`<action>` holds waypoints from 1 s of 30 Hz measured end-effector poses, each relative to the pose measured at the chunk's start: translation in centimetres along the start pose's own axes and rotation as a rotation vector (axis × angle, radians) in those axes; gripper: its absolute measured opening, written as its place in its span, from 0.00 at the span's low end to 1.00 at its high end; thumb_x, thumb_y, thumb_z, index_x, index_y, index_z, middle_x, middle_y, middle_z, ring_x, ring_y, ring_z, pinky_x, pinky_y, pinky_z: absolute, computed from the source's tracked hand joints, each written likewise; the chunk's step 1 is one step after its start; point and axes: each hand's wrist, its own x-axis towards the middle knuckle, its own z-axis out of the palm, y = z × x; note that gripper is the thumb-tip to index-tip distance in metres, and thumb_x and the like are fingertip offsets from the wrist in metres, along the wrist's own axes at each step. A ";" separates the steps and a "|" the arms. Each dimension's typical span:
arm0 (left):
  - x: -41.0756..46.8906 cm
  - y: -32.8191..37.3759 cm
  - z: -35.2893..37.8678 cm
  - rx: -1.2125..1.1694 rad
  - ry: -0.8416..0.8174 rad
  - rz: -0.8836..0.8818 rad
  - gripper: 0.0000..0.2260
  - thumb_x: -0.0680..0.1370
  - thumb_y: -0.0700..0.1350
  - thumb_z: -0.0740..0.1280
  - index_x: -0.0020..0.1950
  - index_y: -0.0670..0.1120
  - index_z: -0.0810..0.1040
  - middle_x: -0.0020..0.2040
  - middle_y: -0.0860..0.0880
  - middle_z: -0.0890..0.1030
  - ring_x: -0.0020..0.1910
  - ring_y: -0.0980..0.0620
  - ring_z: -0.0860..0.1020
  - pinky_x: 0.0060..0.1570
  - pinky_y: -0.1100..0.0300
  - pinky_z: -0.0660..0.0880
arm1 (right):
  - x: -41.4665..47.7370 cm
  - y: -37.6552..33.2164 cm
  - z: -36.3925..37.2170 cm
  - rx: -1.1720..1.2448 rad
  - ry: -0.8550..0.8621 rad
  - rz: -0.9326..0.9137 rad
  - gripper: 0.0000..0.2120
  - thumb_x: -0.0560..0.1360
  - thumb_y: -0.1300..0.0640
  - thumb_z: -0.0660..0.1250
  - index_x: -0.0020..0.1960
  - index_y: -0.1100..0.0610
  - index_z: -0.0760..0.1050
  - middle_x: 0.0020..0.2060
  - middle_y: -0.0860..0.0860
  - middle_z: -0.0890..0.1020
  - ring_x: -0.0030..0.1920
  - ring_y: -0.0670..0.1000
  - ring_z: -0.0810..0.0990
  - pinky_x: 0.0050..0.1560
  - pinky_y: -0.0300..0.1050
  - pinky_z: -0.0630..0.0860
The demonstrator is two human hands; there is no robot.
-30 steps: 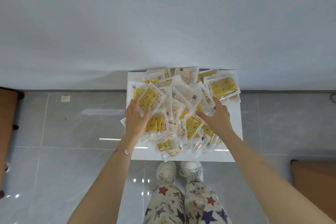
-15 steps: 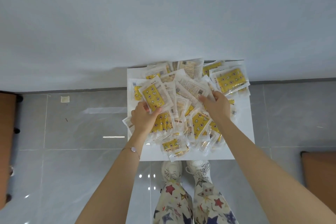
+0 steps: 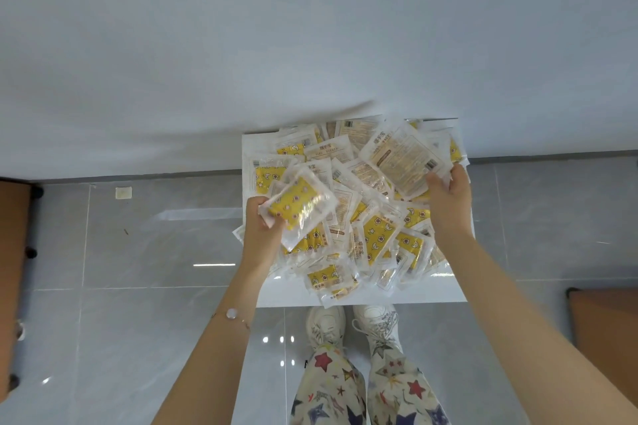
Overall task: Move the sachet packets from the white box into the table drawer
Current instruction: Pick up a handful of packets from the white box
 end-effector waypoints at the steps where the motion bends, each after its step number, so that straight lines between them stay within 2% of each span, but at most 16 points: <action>1: -0.3 -0.2 -0.1 0.034 -0.034 0.000 0.16 0.75 0.34 0.66 0.56 0.51 0.68 0.51 0.55 0.74 0.48 0.59 0.75 0.37 0.73 0.72 | -0.1 0.1 -0.1 0.052 0.001 0.029 0.10 0.78 0.63 0.59 0.53 0.49 0.72 0.49 0.42 0.81 0.46 0.37 0.81 0.41 0.32 0.78; 3: -0.9 -1.0 0.0 0.180 -0.096 -0.009 0.17 0.74 0.37 0.68 0.58 0.53 0.70 0.52 0.60 0.75 0.53 0.60 0.75 0.40 0.71 0.71 | -0.3 0.5 0.0 0.145 -0.009 0.120 0.14 0.79 0.64 0.59 0.54 0.45 0.73 0.51 0.42 0.82 0.51 0.41 0.81 0.45 0.38 0.79; 6: -1.6 -2.1 0.2 0.315 -0.128 0.038 0.19 0.72 0.44 0.74 0.59 0.53 0.71 0.53 0.61 0.75 0.54 0.61 0.74 0.48 0.68 0.71 | -0.7 1.3 0.4 0.222 -0.027 0.276 0.15 0.79 0.64 0.60 0.54 0.44 0.73 0.50 0.43 0.82 0.51 0.46 0.81 0.41 0.43 0.80; 8: -1.7 -2.6 0.6 0.430 -0.160 0.095 0.27 0.70 0.49 0.76 0.65 0.52 0.69 0.56 0.56 0.76 0.57 0.57 0.74 0.53 0.62 0.72 | -0.9 1.9 0.6 0.252 -0.053 0.343 0.15 0.79 0.66 0.60 0.57 0.48 0.73 0.51 0.47 0.82 0.53 0.51 0.81 0.49 0.50 0.81; 10: -1.6 -2.9 0.9 0.649 -0.143 0.124 0.35 0.70 0.53 0.75 0.72 0.51 0.64 0.61 0.49 0.72 0.61 0.50 0.71 0.59 0.54 0.72 | -1.3 2.4 0.6 0.295 -0.087 0.396 0.15 0.79 0.66 0.60 0.59 0.49 0.74 0.54 0.51 0.82 0.55 0.54 0.81 0.54 0.54 0.79; 12: -1.5 -2.8 1.0 0.825 -0.059 0.156 0.37 0.68 0.56 0.76 0.73 0.50 0.65 0.64 0.45 0.67 0.65 0.45 0.66 0.62 0.48 0.69 | -1.7 2.7 0.6 0.336 -0.117 0.450 0.16 0.79 0.66 0.59 0.61 0.50 0.74 0.56 0.52 0.82 0.56 0.55 0.81 0.55 0.55 0.78; 14: -1.4 -2.7 1.2 0.896 -0.005 0.226 0.36 0.66 0.56 0.77 0.69 0.45 0.68 0.66 0.43 0.66 0.67 0.43 0.64 0.63 0.46 0.67 | -1.8 3.0 0.6 0.403 -0.143 0.494 0.16 0.79 0.66 0.58 0.60 0.51 0.75 0.58 0.53 0.81 0.58 0.56 0.80 0.55 0.57 0.76; 17: -1.7 -2.6 1.8 0.887 0.010 0.286 0.32 0.66 0.52 0.78 0.63 0.39 0.69 0.63 0.42 0.71 0.63 0.41 0.68 0.60 0.47 0.68 | -1.9 3.3 0.6 0.489 -0.167 0.502 0.14 0.80 0.65 0.56 0.55 0.50 0.76 0.57 0.53 0.81 0.57 0.56 0.80 0.50 0.55 0.78; 19: -1.9 -2.7 2.0 0.869 0.026 0.278 0.32 0.66 0.49 0.78 0.63 0.38 0.70 0.59 0.41 0.73 0.61 0.41 0.69 0.59 0.48 0.68 | -1.9 3.2 0.7 0.482 -0.183 0.478 0.11 0.81 0.61 0.58 0.56 0.50 0.76 0.56 0.53 0.81 0.56 0.55 0.81 0.47 0.53 0.79; 20: -2.0 -2.8 2.0 0.864 0.034 0.276 0.32 0.66 0.49 0.78 0.64 0.38 0.70 0.59 0.41 0.74 0.60 0.41 0.69 0.59 0.48 0.67 | -1.7 3.3 0.7 0.458 -0.188 0.465 0.11 0.81 0.59 0.59 0.59 0.50 0.75 0.57 0.53 0.81 0.57 0.55 0.80 0.49 0.54 0.79; 22: -1.9 -3.0 1.8 0.848 0.019 0.277 0.31 0.67 0.49 0.78 0.65 0.39 0.70 0.58 0.42 0.74 0.60 0.41 0.69 0.57 0.48 0.67 | -1.3 3.5 0.8 0.364 -0.185 0.440 0.16 0.81 0.57 0.61 0.68 0.52 0.70 0.61 0.53 0.79 0.60 0.55 0.79 0.57 0.57 0.77; 24: -1.8 -3.2 1.7 0.823 -0.032 0.255 0.29 0.69 0.50 0.76 0.65 0.40 0.69 0.58 0.43 0.74 0.59 0.43 0.67 0.56 0.50 0.67 | -0.8 3.6 1.0 0.225 -0.172 0.383 0.18 0.79 0.55 0.63 0.69 0.52 0.69 0.60 0.52 0.80 0.59 0.55 0.79 0.59 0.58 0.77; 26: -1.6 -3.5 1.5 0.785 -0.076 0.197 0.24 0.71 0.50 0.74 0.61 0.42 0.70 0.56 0.45 0.73 0.57 0.45 0.66 0.56 0.52 0.66 | -0.4 3.5 1.5 0.077 -0.168 0.290 0.17 0.76 0.53 0.68 0.64 0.52 0.72 0.54 0.48 0.81 0.55 0.51 0.80 0.51 0.51 0.80; 28: -1.5 -3.5 1.4 0.670 -0.106 0.093 0.15 0.72 0.47 0.71 0.54 0.43 0.72 0.52 0.47 0.74 0.55 0.46 0.67 0.54 0.51 0.68 | -0.2 3.3 2.3 -0.028 -0.151 0.221 0.22 0.72 0.50 0.73 0.62 0.50 0.70 0.49 0.42 0.79 0.49 0.44 0.79 0.41 0.38 0.76; 30: -1.4 -3.2 1.4 0.469 -0.164 -0.037 0.08 0.73 0.43 0.69 0.48 0.44 0.73 0.48 0.46 0.77 0.52 0.46 0.73 0.48 0.50 0.74 | 0.1 3.2 3.1 -0.100 -0.118 0.192 0.27 0.69 0.48 0.76 0.63 0.50 0.68 0.48 0.42 0.78 0.46 0.43 0.78 0.38 0.35 0.73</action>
